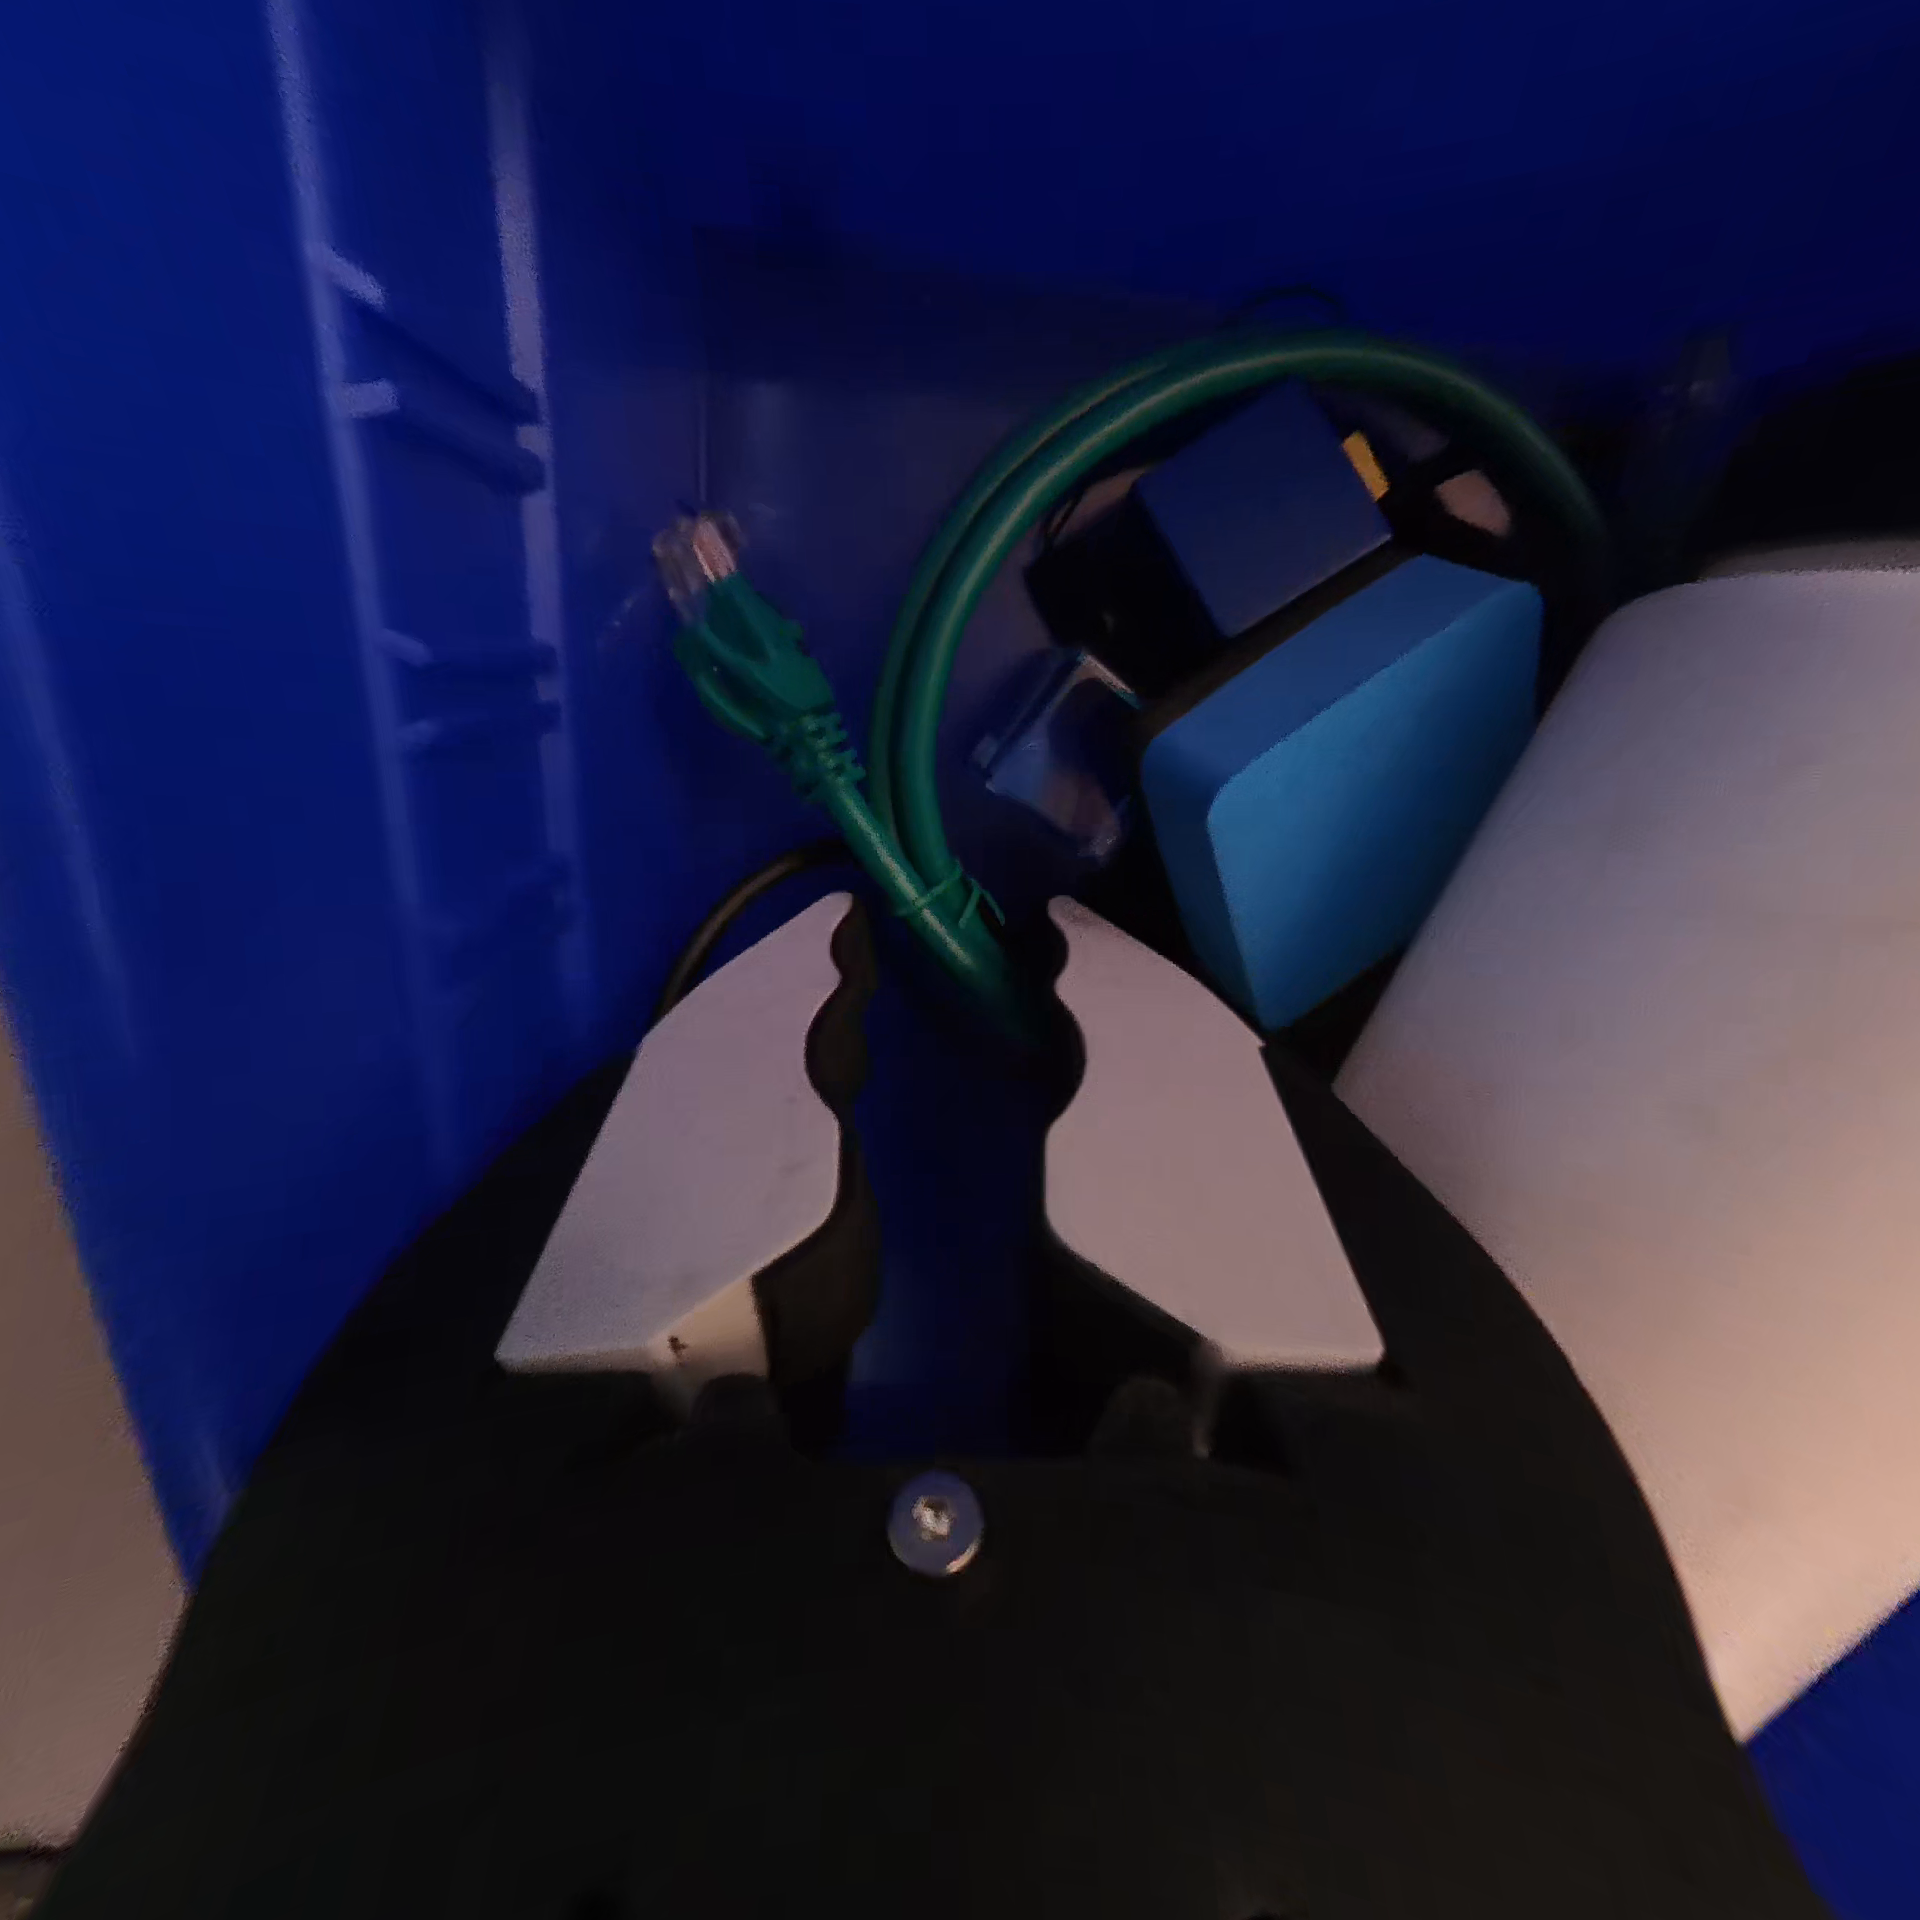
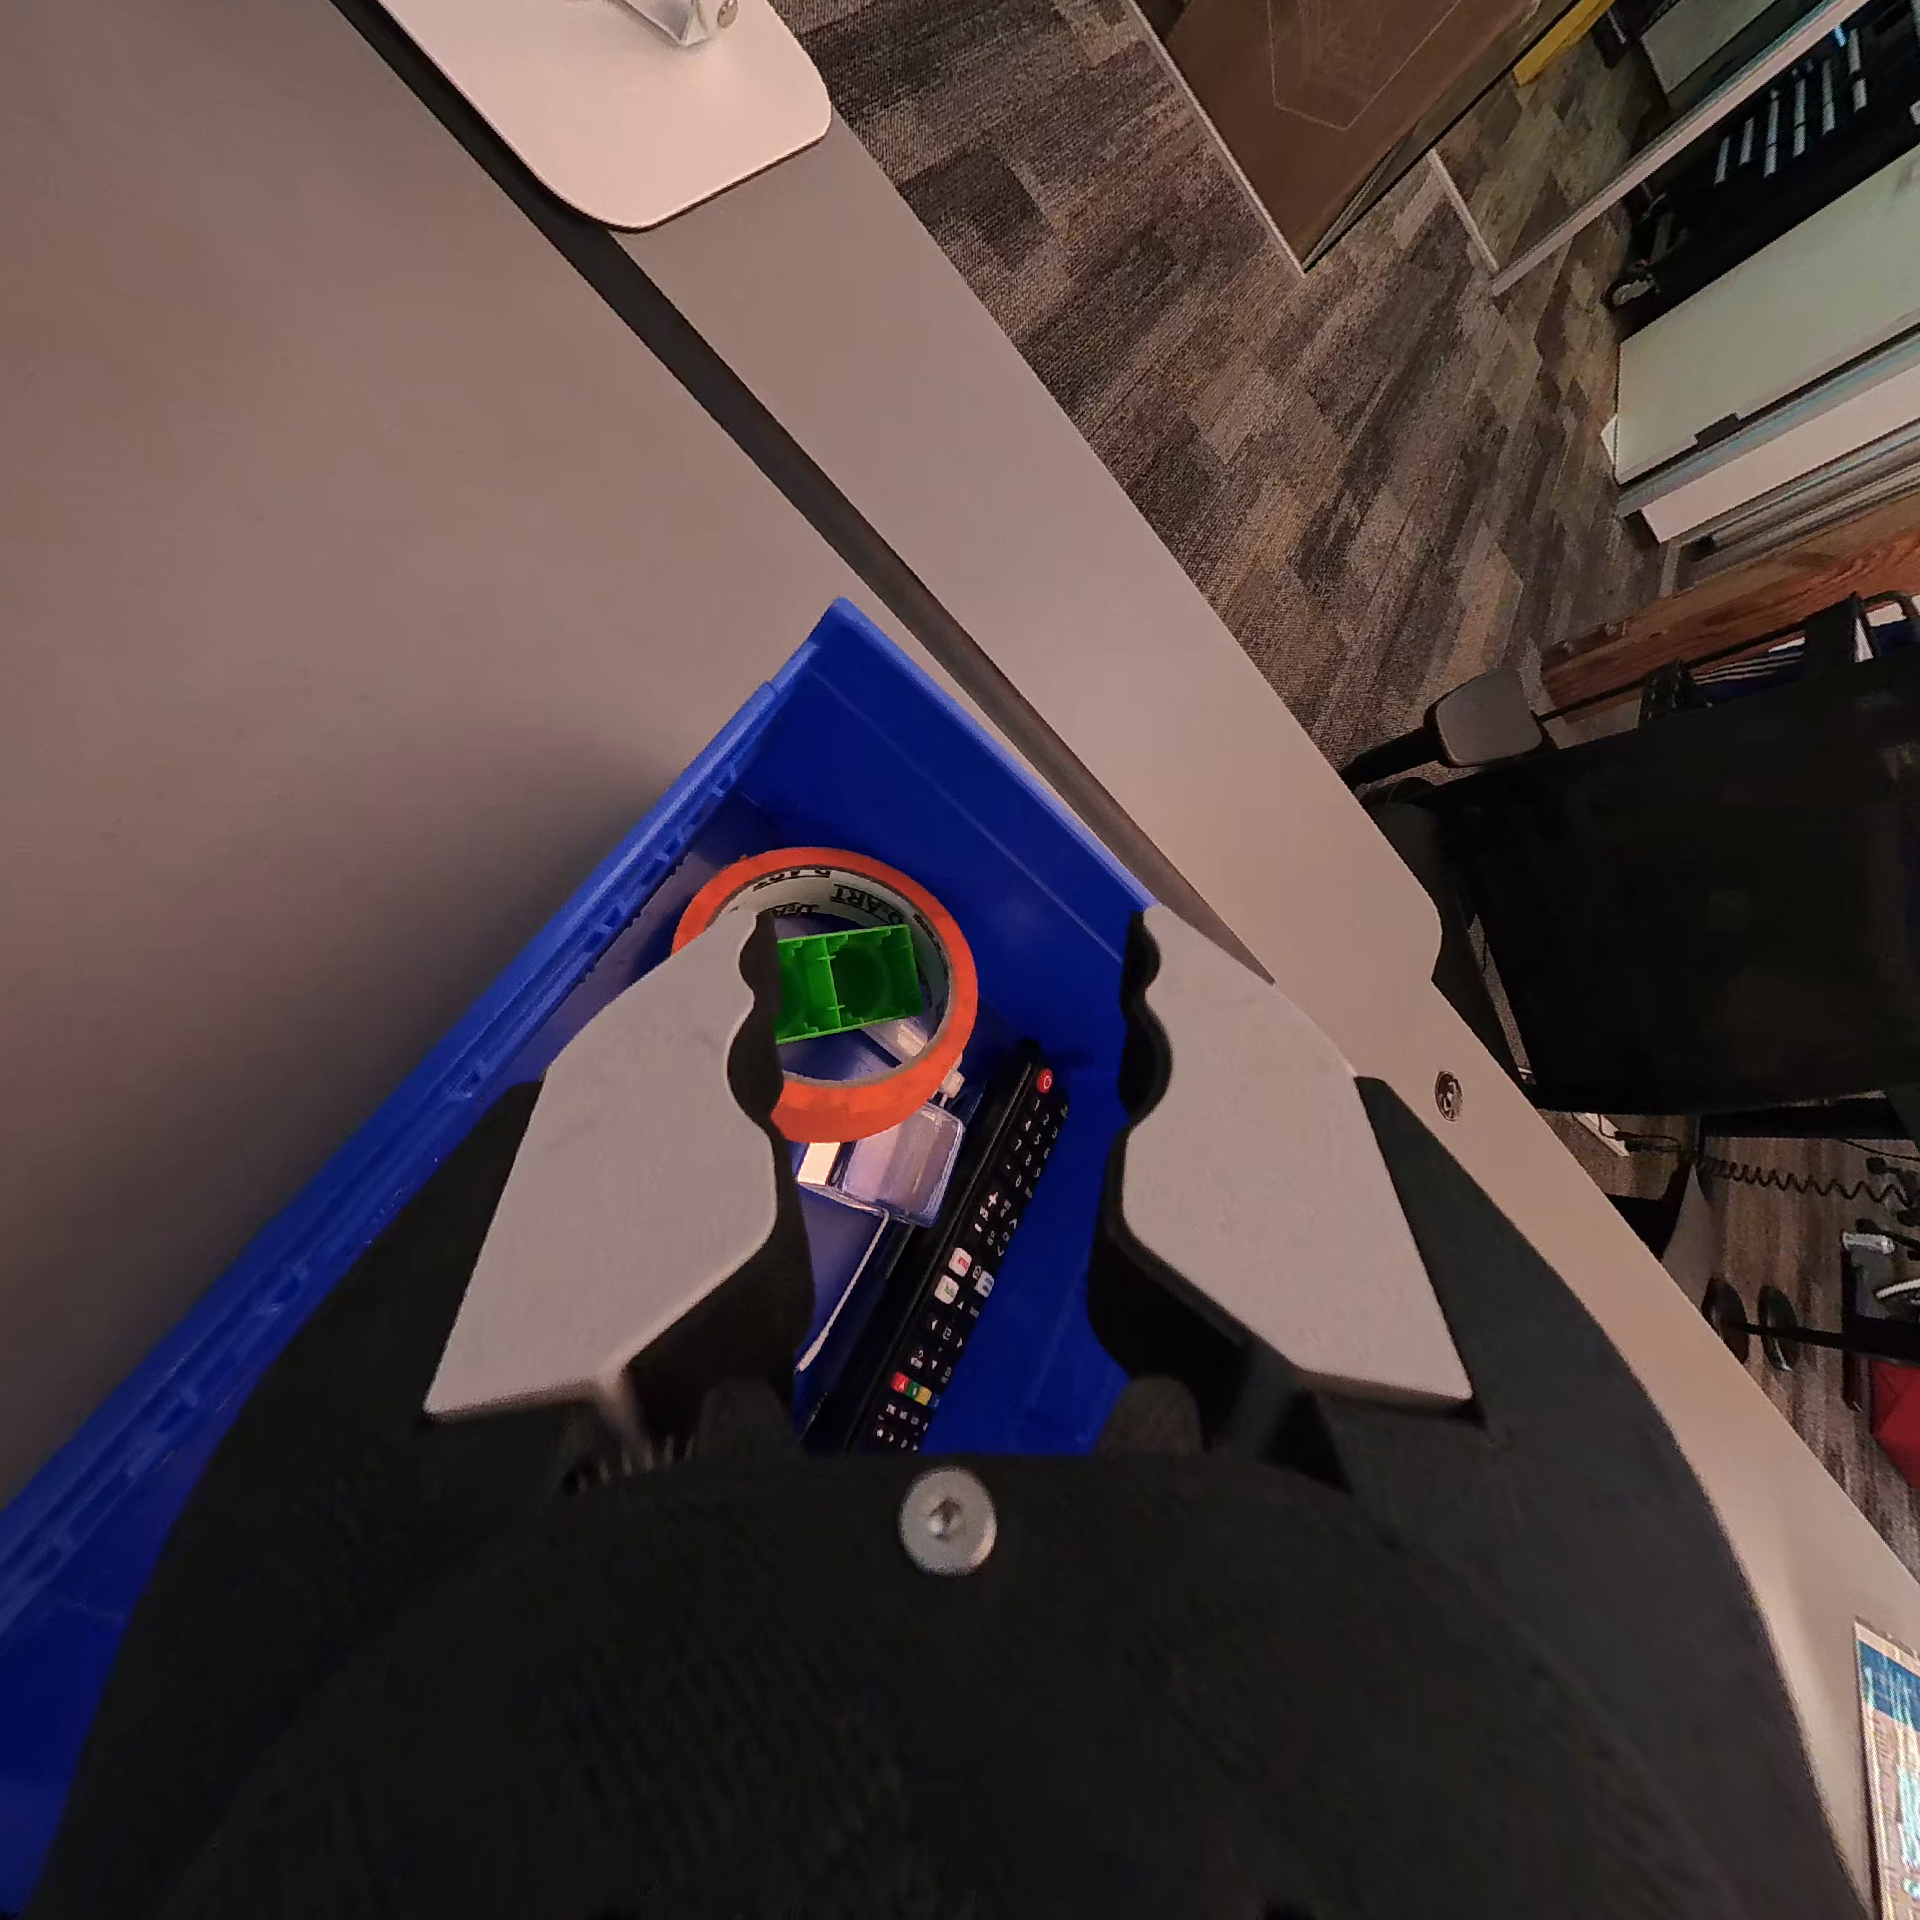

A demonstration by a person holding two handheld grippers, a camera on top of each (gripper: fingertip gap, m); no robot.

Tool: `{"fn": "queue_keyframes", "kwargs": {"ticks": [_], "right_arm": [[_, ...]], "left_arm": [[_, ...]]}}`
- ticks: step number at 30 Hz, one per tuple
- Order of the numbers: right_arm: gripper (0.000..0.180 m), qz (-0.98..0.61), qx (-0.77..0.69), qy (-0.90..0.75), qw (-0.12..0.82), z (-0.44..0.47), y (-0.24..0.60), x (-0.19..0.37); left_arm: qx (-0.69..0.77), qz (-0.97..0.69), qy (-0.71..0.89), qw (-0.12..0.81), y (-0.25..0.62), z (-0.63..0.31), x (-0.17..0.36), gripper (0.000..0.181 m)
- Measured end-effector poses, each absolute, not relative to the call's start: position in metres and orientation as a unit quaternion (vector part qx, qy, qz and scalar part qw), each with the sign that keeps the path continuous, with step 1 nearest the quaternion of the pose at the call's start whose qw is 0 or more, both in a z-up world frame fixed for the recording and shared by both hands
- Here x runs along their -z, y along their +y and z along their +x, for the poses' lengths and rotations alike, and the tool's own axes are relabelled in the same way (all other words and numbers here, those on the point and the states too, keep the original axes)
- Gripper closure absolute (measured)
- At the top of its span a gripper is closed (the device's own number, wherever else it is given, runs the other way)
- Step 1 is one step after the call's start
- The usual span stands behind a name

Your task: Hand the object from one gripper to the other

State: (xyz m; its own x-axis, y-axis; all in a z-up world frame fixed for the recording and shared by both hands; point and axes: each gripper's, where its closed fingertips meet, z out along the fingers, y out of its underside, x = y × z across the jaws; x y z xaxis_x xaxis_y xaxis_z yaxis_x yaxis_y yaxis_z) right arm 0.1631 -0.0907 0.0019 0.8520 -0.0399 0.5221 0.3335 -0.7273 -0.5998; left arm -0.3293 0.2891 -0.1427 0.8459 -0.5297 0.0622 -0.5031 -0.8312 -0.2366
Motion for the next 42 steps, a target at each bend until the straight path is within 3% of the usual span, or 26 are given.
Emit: {"fn": "queue_keyframes", "kwargs": {"ticks": [5,19,24,29,33,37,42], "right_arm": [[0.115,-0.893,0.262,-0.082,0.356,0.164,-0.09,-0.001],[0.116,-0.891,0.274,-0.088,0.352,0.164,-0.087,-0.002],[0.118,-0.88,0.291,-0.087,0.365,0.163,-0.083,-0.012],[0.118,-0.82,0.328,-0.143,0.447,0.128,-0.059,-0.051],[0.119,-0.707,0.339,-0.3,0.544,0.026,-0.028,-0.084],[0.125,-0.615,0.313,-0.427,0.584,-0.086,-0.017,-0.082],[0.127,-0.599,0.335,-0.492,0.535,-0.137,-0.006,-0.048]], "left_arm": [[0.083,-0.943,0.297,0.121,0.294,-0.324,0.134,0.159],[0.018,-0.838,0.346,0.422,0.298,-0.324,-0.022,0.169],[0.103,-0.795,0.343,0.49,0.27,-0.309,-0.073,0.169],[0.289,-0.725,0.407,0.475,0.205,-0.255,-0.106,0.169],[0.393,-0.673,0.448,0.439,0.156,-0.214,-0.116,0.169],[0.385,-0.658,0.489,0.424,0.126,-0.185,-0.107,0.169],[0.339,-0.651,0.547,0.403,0.092,-0.161,-0.086,0.169]]}}
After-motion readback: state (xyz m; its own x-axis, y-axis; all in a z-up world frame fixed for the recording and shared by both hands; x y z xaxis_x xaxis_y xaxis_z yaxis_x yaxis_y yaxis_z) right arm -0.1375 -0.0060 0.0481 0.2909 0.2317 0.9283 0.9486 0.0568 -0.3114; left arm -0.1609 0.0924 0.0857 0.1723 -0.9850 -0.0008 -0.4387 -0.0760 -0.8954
